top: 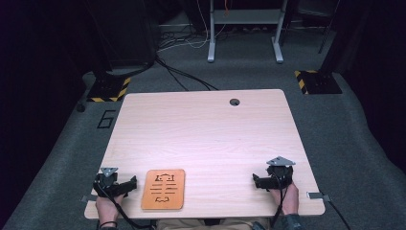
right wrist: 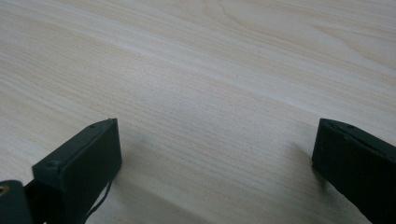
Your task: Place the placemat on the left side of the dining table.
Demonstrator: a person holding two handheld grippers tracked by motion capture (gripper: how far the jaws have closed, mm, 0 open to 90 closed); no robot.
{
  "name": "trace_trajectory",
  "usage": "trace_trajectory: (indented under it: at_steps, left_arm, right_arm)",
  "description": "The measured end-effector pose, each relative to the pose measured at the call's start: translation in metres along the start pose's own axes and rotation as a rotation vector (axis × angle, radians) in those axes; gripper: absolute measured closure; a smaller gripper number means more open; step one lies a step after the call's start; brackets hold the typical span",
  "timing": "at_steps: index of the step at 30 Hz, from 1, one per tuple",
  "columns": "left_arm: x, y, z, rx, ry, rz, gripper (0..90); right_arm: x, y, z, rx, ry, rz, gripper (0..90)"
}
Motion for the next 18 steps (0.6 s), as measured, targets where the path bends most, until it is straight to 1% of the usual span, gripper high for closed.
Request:
trace_trajectory:
  at_steps: [3,5,10,13,14,16,18]
  left_arm:
    - [0.0009,-0.0005,-0.0005,0.002,-0.003,0.004,0.2]
    - [0.0006,-0.0003,-0.0003,0.001,-0.002,0.002,0.1]
    - [0.0006,-0.0003,-0.0003,0.001,-0.002,0.002,0.1]
    - [0.0006,-0.0003,-0.0003,0.001,-0.002,0.002,0.1]
    - [0.0006,-0.0003,-0.0003,0.001,-0.001,0.002,0.1]
    - [0.0006,-0.0002,-0.0003,0.002,-0.002,0.001,0.1]
    - [0.0006,-0.0002,-0.0004,0.002,-0.002,0.002,0.1]
  right_arm:
    - [0.0010,-0.0010,0.0007,0.012,-0.008,-0.005,1.1]
    - [0.0008,-0.0006,-0.0001,0.003,-0.003,-0.003,1.3]
    - [0.0007,-0.0006,0.0001,0.007,-0.006,-0.002,1.0]
    - [0.0006,-0.0009,0.0012,0.001,-0.007,-0.002,0.8]
    - [0.0011,-0.0011,0.0016,0.003,-0.014,-0.004,0.8]
    - [0.0011,-0.0007,0.0014,0.001,-0.009,0.002,0.4]
    - [0.0027,-0.0002,0.0006,0.003,-0.006,-0.010,0.4]
Point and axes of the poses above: each handheld gripper's, and its own axes: x roughly backward along the jaws, y roughly out of its top, z roughly to its left, the point moved 2 cm from there along -x, roughly forward along the jaws, and after that the axes turned 13 degrees about -x, right-handed, at the moved point
